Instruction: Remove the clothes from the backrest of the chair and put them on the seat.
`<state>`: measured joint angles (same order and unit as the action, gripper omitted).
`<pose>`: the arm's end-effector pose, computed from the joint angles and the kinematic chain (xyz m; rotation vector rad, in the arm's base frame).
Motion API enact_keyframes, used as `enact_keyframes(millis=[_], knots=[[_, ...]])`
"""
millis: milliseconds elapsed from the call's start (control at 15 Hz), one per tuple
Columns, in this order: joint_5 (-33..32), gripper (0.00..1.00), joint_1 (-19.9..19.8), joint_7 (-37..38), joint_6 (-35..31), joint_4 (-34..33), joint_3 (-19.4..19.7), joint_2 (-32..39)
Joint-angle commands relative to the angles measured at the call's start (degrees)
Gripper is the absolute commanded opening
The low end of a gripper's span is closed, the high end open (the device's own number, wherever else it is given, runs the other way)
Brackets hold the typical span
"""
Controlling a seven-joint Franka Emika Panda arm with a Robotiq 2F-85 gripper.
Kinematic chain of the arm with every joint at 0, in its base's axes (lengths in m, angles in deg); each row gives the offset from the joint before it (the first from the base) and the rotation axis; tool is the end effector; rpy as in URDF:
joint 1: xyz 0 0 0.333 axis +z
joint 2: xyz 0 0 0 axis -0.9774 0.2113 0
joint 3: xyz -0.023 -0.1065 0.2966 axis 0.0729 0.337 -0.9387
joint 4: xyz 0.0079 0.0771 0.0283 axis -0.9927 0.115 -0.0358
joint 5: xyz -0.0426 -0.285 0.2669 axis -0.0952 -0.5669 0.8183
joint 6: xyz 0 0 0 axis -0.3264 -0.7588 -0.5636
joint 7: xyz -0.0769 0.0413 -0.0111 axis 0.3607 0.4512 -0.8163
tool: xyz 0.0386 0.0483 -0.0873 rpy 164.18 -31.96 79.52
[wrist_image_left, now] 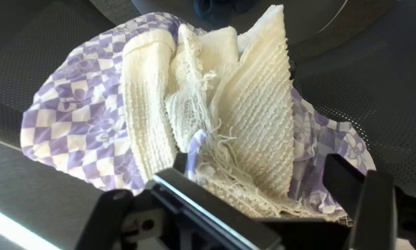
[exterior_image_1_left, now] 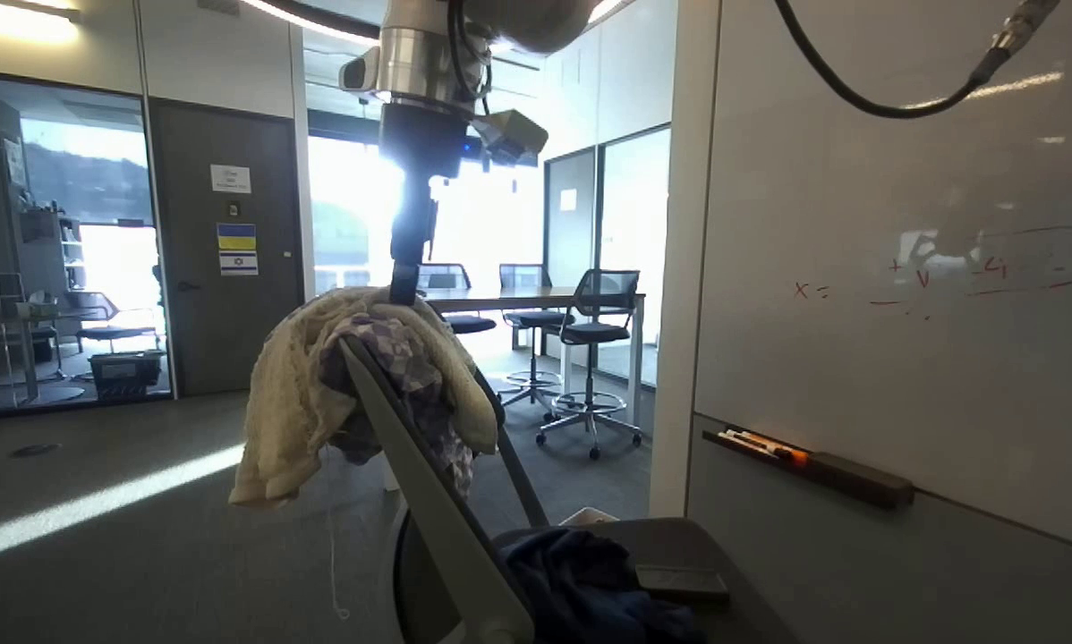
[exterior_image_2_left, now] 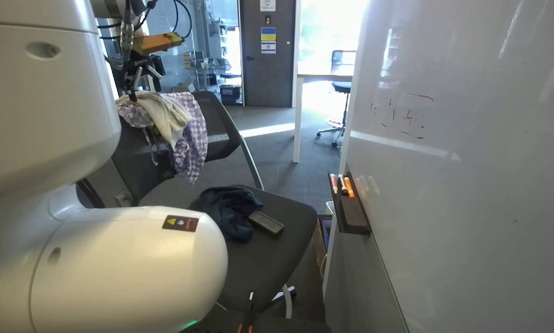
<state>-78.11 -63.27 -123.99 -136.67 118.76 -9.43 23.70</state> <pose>0.5247 0.2950 0.5240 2.4143 1.8842 0.3348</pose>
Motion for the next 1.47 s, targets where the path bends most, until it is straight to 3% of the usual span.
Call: enact_keyframes(millis=[0, 333, 400, 533, 1067, 1200, 1400], knots=[[0.99, 1.0, 0.11, -3.84, -4.47, 3.74, -0.45, -1.05], [0.47, 1.0, 0.37, -4.63, -4.89, 5.55, -0.71, -1.29], [0.48, 0.75, 0.39, -4.75, -4.71, 5.63, -0.71, -1.25], [0.31, 0.68, 0.44, -4.86, -4.4, 5.74, -0.7, -1.27], [0.7, 0.07, 0.4, -4.07, -3.27, 5.18, -0.63, -0.89], [0.66, 0.01, 0.36, -3.58, -2.65, 4.92, -0.57, -0.83], [0.9, 0.02, 0.06, -2.32, -1.17, 3.84, -0.25, -1.04]])
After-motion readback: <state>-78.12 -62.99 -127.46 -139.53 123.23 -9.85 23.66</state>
